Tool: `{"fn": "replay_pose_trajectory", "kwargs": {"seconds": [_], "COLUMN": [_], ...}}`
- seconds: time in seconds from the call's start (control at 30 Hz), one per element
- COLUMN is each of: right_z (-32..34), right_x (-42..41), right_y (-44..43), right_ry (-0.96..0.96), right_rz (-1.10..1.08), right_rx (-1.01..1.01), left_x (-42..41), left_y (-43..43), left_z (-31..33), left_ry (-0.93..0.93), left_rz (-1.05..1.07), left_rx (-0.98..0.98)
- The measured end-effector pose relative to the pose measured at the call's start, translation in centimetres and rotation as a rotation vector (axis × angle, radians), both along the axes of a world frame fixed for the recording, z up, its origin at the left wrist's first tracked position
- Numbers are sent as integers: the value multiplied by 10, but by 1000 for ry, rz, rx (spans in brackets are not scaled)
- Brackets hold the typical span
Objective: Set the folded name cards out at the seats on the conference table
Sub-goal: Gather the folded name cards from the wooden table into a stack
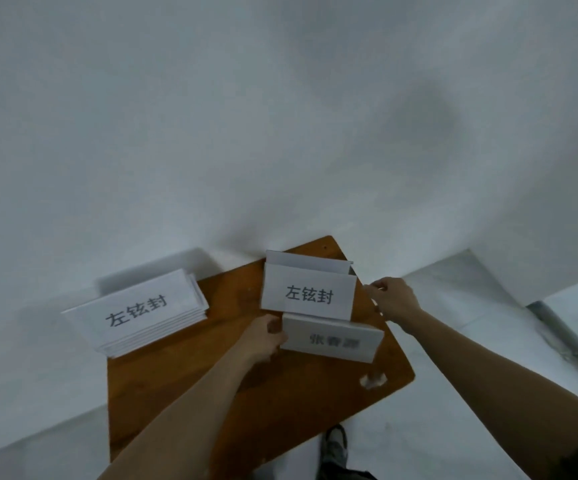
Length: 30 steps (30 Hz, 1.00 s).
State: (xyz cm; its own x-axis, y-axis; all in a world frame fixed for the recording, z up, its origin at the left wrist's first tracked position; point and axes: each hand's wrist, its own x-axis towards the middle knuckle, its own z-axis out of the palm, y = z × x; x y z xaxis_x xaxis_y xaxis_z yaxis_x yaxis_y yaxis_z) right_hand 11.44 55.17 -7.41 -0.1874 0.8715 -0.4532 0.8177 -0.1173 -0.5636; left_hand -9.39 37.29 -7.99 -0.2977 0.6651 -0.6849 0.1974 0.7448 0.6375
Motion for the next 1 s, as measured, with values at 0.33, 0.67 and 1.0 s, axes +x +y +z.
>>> {"fn": "replay_pose_trajectory", "kwargs": {"seconds": [0.33,0.67,1.0], "right_z": [-19,-29,-15], "right_x": [-19,-28,-51], "right_y": [22,24,12], "right_ry": [323,399,342], "right_rz": [-64,-70,-123], "right_rx": [-463,-487,-397], "left_x": [39,-4,-107], "left_y": [-2,-32,-82], "left_z": [-15,46,137], "left_ry": [-48,103,134], "left_rz": [244,314,755], "left_rx": [97,261,580]}}
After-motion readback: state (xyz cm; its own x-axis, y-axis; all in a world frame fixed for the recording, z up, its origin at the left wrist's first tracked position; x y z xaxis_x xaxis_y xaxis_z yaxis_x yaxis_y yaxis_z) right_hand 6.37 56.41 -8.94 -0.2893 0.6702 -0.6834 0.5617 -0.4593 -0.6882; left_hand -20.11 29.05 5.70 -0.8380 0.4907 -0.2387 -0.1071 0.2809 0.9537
